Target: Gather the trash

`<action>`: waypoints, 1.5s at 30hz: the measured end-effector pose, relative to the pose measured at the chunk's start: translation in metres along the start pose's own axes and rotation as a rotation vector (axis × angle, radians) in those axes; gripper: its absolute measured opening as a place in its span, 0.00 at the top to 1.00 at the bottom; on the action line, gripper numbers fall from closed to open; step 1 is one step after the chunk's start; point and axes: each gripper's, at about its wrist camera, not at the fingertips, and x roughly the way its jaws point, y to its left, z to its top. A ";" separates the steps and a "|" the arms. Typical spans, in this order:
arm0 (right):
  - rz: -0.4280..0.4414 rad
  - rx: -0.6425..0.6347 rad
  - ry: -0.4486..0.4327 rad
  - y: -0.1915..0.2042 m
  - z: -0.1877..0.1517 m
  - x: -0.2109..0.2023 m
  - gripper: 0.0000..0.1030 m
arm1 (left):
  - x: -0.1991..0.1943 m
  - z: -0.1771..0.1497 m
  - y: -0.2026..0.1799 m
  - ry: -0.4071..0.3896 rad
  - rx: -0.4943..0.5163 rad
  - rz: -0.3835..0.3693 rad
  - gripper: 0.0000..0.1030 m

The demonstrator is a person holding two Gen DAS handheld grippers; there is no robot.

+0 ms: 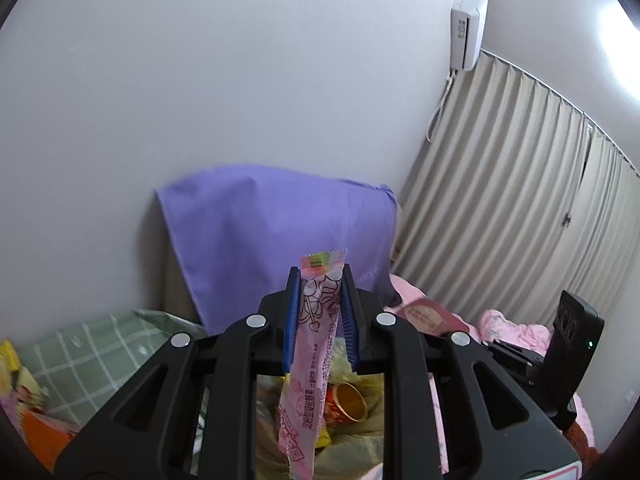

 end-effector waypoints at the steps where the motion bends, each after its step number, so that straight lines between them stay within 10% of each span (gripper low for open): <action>1: -0.009 0.009 0.007 -0.007 -0.002 0.000 0.96 | 0.009 -0.007 -0.004 0.024 -0.003 -0.016 0.82; 23: 0.065 0.082 0.228 -0.051 -0.052 0.069 0.96 | 0.137 -0.064 -0.014 0.289 -0.113 -0.158 0.82; 27: 0.089 0.083 0.253 -0.047 -0.058 0.077 0.95 | 0.144 -0.062 0.000 0.344 -0.176 -0.165 0.65; 45: 0.007 0.023 0.281 -0.026 -0.059 0.083 0.94 | 0.010 -0.061 0.065 0.179 -0.145 0.123 0.52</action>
